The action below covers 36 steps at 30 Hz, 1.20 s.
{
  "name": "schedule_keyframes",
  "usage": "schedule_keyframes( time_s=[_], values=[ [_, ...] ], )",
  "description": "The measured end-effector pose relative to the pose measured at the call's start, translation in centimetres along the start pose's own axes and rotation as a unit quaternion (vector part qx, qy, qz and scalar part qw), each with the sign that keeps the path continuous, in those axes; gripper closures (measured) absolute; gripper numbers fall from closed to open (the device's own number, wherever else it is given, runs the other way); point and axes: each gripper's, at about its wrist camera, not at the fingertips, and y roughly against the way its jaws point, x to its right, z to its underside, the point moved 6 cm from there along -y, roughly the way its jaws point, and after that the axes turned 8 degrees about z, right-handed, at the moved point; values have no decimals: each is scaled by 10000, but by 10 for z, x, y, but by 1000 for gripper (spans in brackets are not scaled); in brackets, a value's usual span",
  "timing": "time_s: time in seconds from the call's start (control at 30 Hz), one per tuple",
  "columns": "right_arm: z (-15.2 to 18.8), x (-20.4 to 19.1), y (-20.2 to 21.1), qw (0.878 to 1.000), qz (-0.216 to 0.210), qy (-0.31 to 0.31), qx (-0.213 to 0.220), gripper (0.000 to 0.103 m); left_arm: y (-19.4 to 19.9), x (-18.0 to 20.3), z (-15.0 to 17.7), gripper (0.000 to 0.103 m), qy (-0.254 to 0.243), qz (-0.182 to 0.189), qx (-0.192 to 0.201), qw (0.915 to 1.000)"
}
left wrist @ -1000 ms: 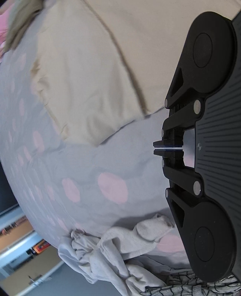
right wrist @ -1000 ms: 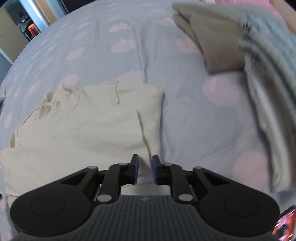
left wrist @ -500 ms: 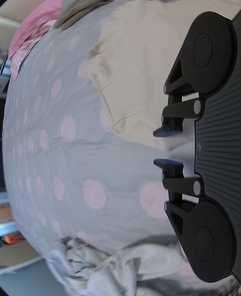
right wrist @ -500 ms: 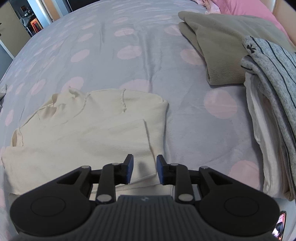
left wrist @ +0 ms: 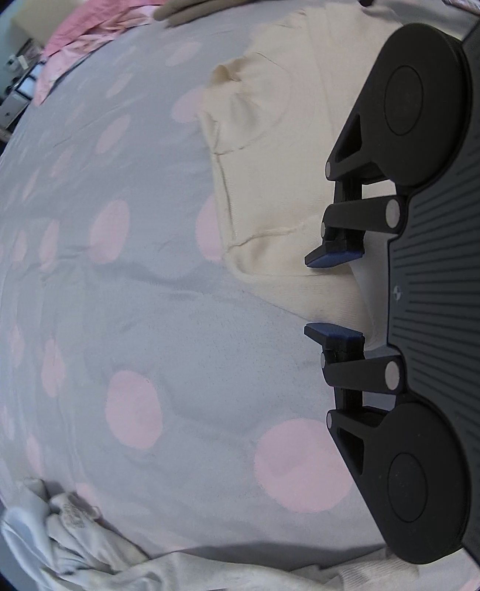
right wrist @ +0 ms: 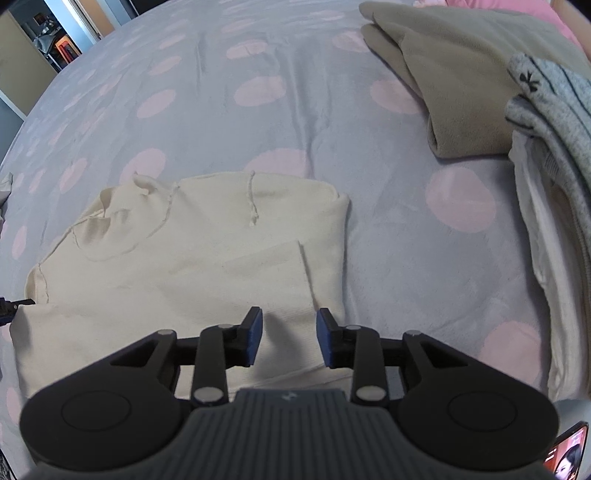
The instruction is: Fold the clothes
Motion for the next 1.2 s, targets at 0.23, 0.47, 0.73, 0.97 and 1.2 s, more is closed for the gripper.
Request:
schedule_keyframes(
  time_s=[0.23,0.47,0.73,0.97,1.2],
  values=[
    [0,0,-7,9999,110,54,-94,68,18,-5,-15,100,-292,-386,130,9987],
    [5,7,-20,9989,395,105,-219,68,44,-30,-36,101,-39,-698,705,9951],
    [5,6,-20,9985,475,122,-231,65,36,-14,-26,81,-37,-119,343,9993],
    [5,7,-18,9987,433,109,-225,64,10,-8,-11,80,123,-364,-217,9990],
    [5,5,-19,9986,433,142,-253,64,20,-23,-12,103,180,-654,13,9977]
  ],
)
